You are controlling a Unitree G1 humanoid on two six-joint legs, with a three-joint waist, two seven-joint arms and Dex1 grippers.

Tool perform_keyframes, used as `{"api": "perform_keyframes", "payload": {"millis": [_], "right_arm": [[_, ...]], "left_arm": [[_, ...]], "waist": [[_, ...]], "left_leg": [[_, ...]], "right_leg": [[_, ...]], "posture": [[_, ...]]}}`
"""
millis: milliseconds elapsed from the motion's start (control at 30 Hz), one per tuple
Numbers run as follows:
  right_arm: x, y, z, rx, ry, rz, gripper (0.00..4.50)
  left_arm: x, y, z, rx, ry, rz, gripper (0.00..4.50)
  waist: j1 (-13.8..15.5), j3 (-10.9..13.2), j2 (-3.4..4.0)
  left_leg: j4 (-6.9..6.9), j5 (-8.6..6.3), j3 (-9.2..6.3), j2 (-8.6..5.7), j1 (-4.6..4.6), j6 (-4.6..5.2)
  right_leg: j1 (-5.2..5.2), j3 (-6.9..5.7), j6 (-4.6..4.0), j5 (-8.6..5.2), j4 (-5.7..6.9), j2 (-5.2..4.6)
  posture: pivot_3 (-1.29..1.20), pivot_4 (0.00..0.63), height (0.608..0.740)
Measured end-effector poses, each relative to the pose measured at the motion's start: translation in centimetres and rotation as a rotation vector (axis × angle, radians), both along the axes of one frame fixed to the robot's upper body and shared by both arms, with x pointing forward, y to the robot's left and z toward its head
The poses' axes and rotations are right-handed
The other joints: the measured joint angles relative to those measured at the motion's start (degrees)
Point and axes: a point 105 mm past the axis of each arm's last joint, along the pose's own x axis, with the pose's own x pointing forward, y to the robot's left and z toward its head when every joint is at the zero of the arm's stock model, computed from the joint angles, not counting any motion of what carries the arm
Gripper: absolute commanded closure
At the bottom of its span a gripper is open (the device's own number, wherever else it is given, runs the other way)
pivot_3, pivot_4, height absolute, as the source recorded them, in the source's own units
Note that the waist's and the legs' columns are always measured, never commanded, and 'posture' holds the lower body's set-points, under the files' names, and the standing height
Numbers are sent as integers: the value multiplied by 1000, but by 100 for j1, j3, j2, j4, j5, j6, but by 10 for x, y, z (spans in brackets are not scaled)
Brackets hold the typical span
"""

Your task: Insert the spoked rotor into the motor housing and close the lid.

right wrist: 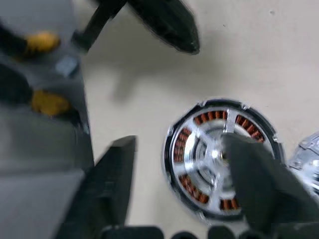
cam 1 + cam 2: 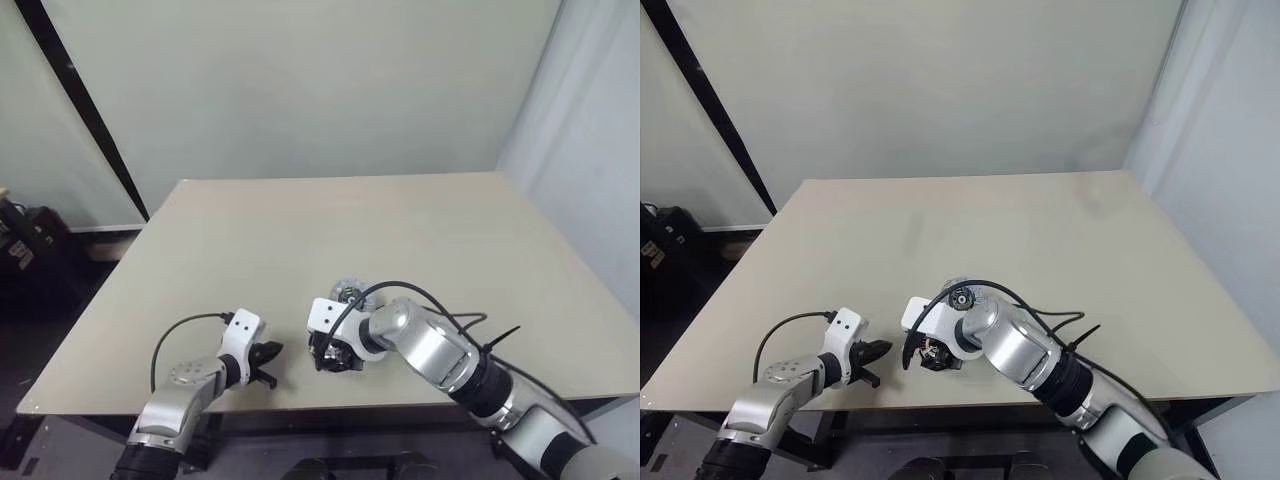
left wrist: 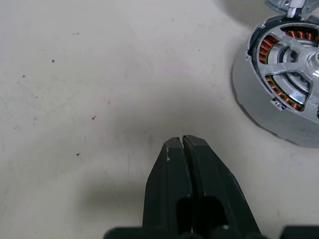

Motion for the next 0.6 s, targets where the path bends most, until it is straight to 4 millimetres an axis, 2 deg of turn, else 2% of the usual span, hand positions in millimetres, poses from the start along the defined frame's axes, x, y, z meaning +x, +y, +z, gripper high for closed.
{"api": "perform_keyframes", "payload": {"millis": [200,367,600], "right_arm": [[-2,-20,-12,-171,-80,158,470],[-6,-19,-21,-220,-110,240,470],[-2,-16,-29,-239,-128,261,470]], "left_arm": [[0,-1,0,-4,2,-7,4500],[0,-2,0,-6,2,-9,4500],[-1,-2,-1,-6,6,-10,4500]], "waist": [[9,0,-2],[15,-1,-2],[22,-1,-3]], "left_leg": [[-1,0,0,0,-3,0],[-1,0,-1,1,-2,0],[2,1,-2,0,-1,1]], "right_leg": [[-1,-4,1,0,-2,-4],[0,-3,1,0,-1,-5],[1,-3,1,0,0,-4]], "posture": [[0,0,740],[0,0,740],[0,0,740]]}}
